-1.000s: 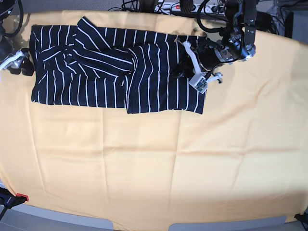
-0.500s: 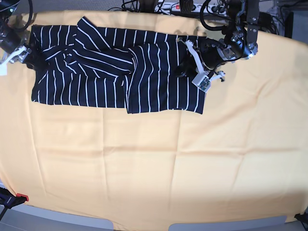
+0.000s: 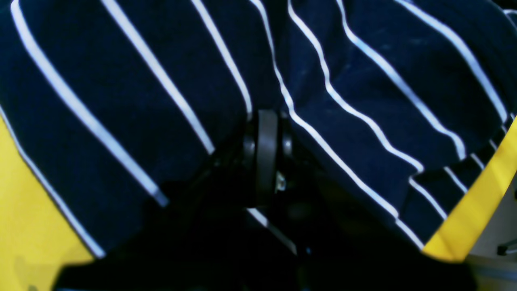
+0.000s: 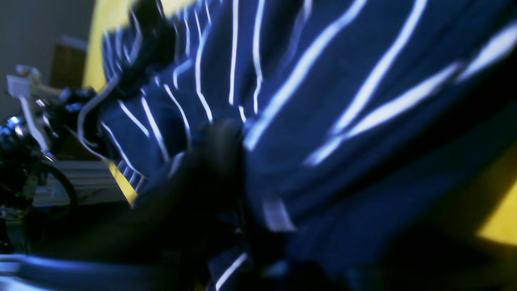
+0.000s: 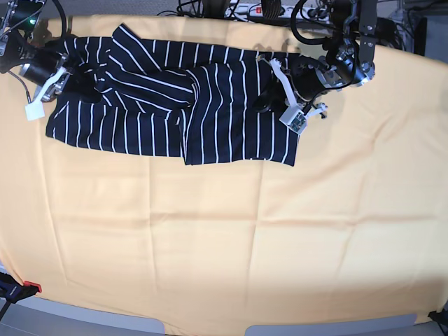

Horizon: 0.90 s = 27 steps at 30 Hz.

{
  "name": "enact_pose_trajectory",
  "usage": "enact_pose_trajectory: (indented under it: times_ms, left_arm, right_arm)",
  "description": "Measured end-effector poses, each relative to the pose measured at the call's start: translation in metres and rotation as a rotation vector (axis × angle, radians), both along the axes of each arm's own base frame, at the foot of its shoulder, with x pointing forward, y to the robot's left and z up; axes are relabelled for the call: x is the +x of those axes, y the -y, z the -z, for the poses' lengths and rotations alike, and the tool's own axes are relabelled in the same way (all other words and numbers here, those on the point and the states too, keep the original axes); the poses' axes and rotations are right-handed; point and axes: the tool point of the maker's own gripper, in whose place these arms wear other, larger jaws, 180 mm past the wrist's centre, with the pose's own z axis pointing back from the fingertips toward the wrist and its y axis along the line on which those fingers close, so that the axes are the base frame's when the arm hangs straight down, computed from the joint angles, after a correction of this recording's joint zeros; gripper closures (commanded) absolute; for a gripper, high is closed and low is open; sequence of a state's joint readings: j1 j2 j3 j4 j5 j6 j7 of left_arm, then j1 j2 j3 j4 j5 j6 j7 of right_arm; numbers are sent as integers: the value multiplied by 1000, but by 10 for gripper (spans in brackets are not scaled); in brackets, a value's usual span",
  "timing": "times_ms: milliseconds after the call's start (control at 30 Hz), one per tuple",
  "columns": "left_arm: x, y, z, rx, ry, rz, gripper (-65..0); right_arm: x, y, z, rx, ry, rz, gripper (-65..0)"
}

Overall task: Fold the T-shirt properly
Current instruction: 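Press the folded end down with the left gripper and release, then lift the other strip end with the right gripper and fold it over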

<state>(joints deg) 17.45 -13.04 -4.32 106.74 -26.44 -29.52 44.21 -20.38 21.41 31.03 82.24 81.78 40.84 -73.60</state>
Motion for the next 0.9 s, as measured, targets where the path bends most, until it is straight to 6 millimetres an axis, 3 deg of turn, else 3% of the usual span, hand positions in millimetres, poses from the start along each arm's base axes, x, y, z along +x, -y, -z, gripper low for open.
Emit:
enact_pose_trajectory:
  times_ms: [67,167,267,400,533,633,767,900]
  left_arm:
    - [3,-1,-6,-46,-5,-19,0]
    - [12,-4,-28,-133,37,-40,0]
    - [18,-10,-54,-212,103,-38,0]
    - [23,-33,-65,-240,122,-91,0]
    - [25,-54,-63,-204,110,-134,0]
    - [24,-64,-63,-194,108,-158,0]
    - [17,-65,-61,-207,87,-154,0]
    - [17,-65,-62,-215,88,-154,0]
  right_arm:
    - [-1,3,-2,-14,0,7,-8]
    - [-3,12,-9,-70,6,8,0]
    - [5,25,-31,-152,72,16,0]
    - [21,57,-61,-355,158,51,0]
    - [32,97,-84,-548,210,90,0]
    - [34,121,-89,-668,193,92,0]
    - [28,135,-84,-779,137,78,0]
    - [34,132,-106,-835,158,131,0]
